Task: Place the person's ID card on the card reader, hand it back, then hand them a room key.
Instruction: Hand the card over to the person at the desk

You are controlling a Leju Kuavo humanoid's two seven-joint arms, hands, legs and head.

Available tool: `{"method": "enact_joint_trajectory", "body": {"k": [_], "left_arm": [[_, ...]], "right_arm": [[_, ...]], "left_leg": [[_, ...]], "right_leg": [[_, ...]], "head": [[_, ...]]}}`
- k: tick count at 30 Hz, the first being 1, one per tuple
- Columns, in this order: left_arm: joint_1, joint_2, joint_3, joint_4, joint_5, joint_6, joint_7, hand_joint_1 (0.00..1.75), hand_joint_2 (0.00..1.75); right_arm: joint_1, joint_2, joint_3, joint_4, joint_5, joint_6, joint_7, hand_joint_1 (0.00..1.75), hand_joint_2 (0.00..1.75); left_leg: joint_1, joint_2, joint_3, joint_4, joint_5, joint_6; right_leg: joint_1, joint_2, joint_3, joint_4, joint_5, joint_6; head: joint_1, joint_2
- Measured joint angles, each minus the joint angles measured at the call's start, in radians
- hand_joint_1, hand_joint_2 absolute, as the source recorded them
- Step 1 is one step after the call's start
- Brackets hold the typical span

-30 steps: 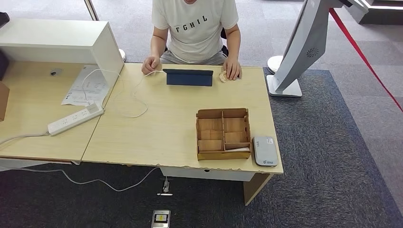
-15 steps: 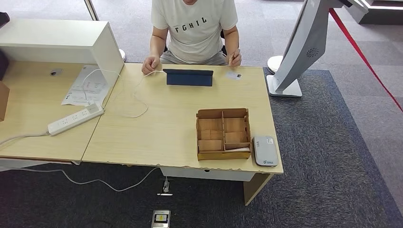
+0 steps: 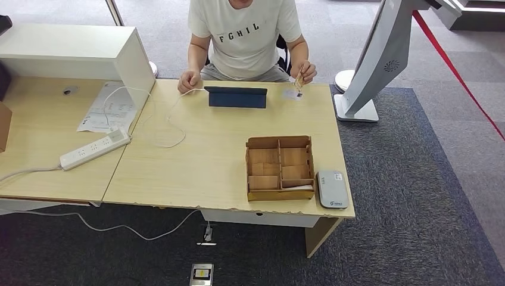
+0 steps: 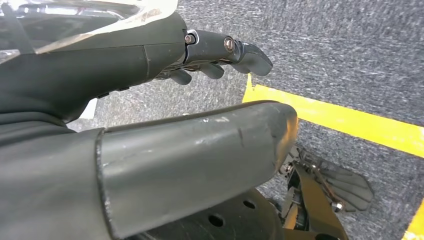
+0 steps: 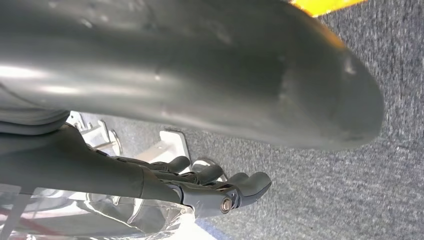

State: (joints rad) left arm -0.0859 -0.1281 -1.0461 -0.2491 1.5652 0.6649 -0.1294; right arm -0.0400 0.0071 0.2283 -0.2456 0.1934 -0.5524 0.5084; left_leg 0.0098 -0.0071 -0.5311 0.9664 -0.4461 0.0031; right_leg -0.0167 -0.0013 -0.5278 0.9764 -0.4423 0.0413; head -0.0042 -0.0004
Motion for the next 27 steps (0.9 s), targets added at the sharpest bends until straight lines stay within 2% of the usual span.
{"method": "enact_joint_trajectory", "body": {"k": [7,17,27], "left_arm": [[0.000,0.000,0.001,0.000,0.000,0.002,0.018,0.00,0.00],[0.002,-0.002,0.013,0.000,0.000,0.005,0.003,0.00,0.00],[0.004,-0.002,0.022,0.001,0.000,0.000,0.002,0.00,0.00]], "right_arm": [[0.000,0.001,0.018,-0.001,-0.041,0.052,-0.016,0.00,0.00],[0.003,0.001,0.048,-0.015,-0.120,0.065,-0.073,0.00,0.00],[0.008,0.003,0.098,-0.037,-0.183,0.050,-0.066,0.00,0.00]], "left_leg": [[0.000,0.000,0.000,0.000,0.000,0.000],[0.000,0.000,0.000,0.000,0.000,0.000],[0.000,0.000,0.001,0.000,0.000,0.000]], "right_leg": [[0.000,0.000,0.000,0.000,0.000,0.000],[0.000,0.000,0.000,0.000,0.000,0.000],[0.000,0.000,0.000,0.000,0.000,0.000]], "head": [[0.000,0.000],[0.000,0.000],[0.000,0.000]]}}
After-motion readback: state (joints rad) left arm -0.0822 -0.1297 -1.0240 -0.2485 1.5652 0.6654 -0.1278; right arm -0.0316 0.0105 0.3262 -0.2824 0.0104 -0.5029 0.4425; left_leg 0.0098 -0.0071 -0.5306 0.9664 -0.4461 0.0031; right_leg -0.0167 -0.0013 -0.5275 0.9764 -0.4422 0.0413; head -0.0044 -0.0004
